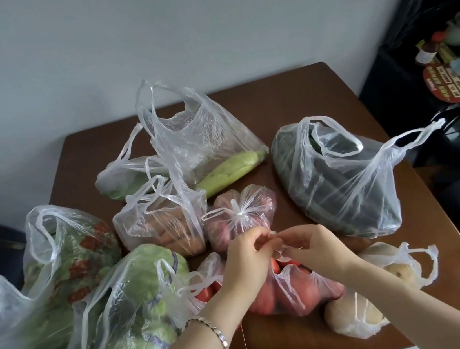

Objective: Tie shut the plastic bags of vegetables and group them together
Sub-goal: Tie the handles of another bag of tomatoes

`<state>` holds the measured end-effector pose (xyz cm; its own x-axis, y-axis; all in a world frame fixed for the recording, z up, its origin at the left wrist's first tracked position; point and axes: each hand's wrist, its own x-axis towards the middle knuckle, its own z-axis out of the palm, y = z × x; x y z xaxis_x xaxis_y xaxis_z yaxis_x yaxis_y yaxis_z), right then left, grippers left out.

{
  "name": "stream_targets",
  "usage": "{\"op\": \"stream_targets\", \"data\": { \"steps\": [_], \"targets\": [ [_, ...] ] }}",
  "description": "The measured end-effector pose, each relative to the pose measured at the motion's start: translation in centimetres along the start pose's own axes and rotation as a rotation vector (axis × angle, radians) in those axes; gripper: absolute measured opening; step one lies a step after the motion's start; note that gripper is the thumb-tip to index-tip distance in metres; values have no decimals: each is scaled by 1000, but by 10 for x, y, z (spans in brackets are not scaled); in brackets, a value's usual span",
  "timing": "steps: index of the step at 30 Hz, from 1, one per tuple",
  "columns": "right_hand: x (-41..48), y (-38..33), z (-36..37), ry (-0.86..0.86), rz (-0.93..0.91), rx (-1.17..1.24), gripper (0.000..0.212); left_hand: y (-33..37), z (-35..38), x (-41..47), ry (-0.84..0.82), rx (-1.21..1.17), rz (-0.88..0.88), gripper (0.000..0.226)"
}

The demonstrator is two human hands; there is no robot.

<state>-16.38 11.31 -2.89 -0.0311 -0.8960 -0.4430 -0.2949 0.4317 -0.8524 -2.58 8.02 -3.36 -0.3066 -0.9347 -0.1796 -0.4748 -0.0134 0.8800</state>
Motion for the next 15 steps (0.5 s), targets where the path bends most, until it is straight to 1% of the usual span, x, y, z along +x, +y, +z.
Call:
{"op": "stream_targets", "data": {
  "steps": [3,6,8,10,12,13,14,15],
  "targets": [
    [-1,4,-6,43,-15,56,28,3,4,3,24,-75,-119,5],
    [-1,10,-5,55,-95,51,32,4,4,6,15,-197,-317,5],
    [-1,13,-1,63,-121,143,29,6,3,9,-16,-384,-468,7],
    [0,16,1,118,-119,227,28,13,1,8,-52,-644,-608,11],
    [1,18,2,190,-108,242,30,17,-2,7,-89,-836,-703,20],
    [1,19,3,207,-98,248,30,18,-3,7,-114,-892,-739,26],
    [1,18,5,219,-81,274,31,18,-4,7,-152,-893,-750,32],
    [1,18,6,234,-55,338,33,15,-6,8,-194,-769,-706,38]
  ]
}}
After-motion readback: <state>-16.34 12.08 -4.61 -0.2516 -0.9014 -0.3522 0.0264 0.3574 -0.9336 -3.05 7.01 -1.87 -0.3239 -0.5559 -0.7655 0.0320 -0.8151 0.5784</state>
